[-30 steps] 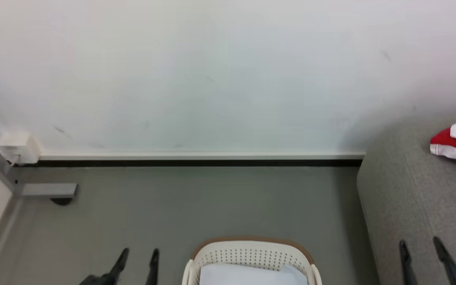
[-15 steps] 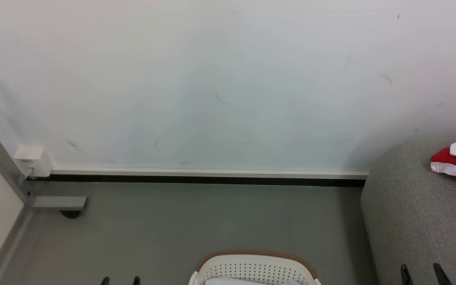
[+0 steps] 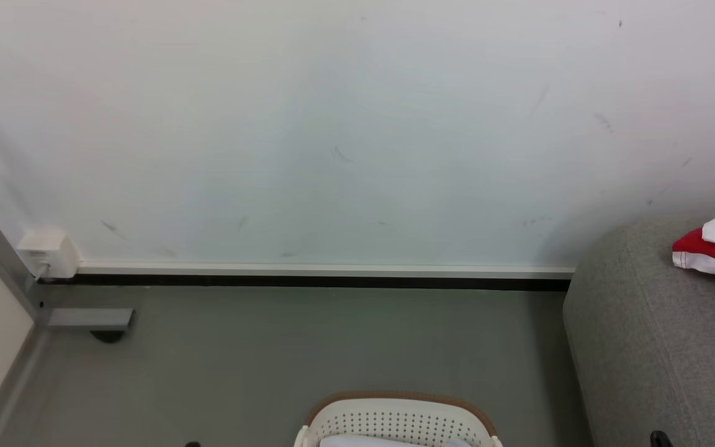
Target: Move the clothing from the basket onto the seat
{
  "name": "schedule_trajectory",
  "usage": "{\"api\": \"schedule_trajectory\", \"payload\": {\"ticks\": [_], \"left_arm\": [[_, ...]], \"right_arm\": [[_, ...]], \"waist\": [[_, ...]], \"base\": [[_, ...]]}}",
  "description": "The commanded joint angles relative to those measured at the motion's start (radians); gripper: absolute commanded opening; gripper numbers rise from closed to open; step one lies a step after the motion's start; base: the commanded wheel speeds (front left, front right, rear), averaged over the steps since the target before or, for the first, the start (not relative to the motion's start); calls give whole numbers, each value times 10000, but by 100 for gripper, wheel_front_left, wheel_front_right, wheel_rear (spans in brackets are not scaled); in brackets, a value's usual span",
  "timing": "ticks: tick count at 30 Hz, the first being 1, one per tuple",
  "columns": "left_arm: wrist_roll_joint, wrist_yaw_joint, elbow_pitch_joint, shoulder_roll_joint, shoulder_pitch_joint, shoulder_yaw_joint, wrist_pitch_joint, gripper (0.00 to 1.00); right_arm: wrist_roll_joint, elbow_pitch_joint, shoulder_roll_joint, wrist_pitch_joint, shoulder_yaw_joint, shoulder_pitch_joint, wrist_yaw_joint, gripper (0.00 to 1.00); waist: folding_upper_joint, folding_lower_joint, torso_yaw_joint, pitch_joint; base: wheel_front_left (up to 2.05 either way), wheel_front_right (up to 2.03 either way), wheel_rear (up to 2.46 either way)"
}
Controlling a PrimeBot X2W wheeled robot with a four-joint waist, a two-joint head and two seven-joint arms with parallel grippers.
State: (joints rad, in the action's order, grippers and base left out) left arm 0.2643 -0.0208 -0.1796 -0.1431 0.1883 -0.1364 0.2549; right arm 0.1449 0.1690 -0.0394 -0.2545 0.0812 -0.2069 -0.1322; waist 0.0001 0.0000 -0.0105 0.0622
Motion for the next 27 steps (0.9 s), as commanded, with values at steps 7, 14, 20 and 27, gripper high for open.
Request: {"api": "schedule_trajectory", "payload": {"ticks": [7,14,20,27], "left_arm": [[1438,171,48,29,-405,320,-378,0],[2637,306,-18,117,-670,541,-709,0],[3590,412,-71,186,-879,714,-969,0],[4614,529,-128,260,-1103,906,-1253,0]], "right_arm": [[1615,-34,-66,379,67,418,2,0],[2914,30,-74,704,91,692,3,0],[3949,88,-80,965,112,914,5,0],[5059,154,-88,1246,136,1157,6,0]], "waist": [[-1,0,7,-37],[-1,0,13,-74],[-1,0,18,-106],[-1,0,24,-143]], "base": [[0,0,0],[0,0,0],[0,0,0],[0,0,0]]}}
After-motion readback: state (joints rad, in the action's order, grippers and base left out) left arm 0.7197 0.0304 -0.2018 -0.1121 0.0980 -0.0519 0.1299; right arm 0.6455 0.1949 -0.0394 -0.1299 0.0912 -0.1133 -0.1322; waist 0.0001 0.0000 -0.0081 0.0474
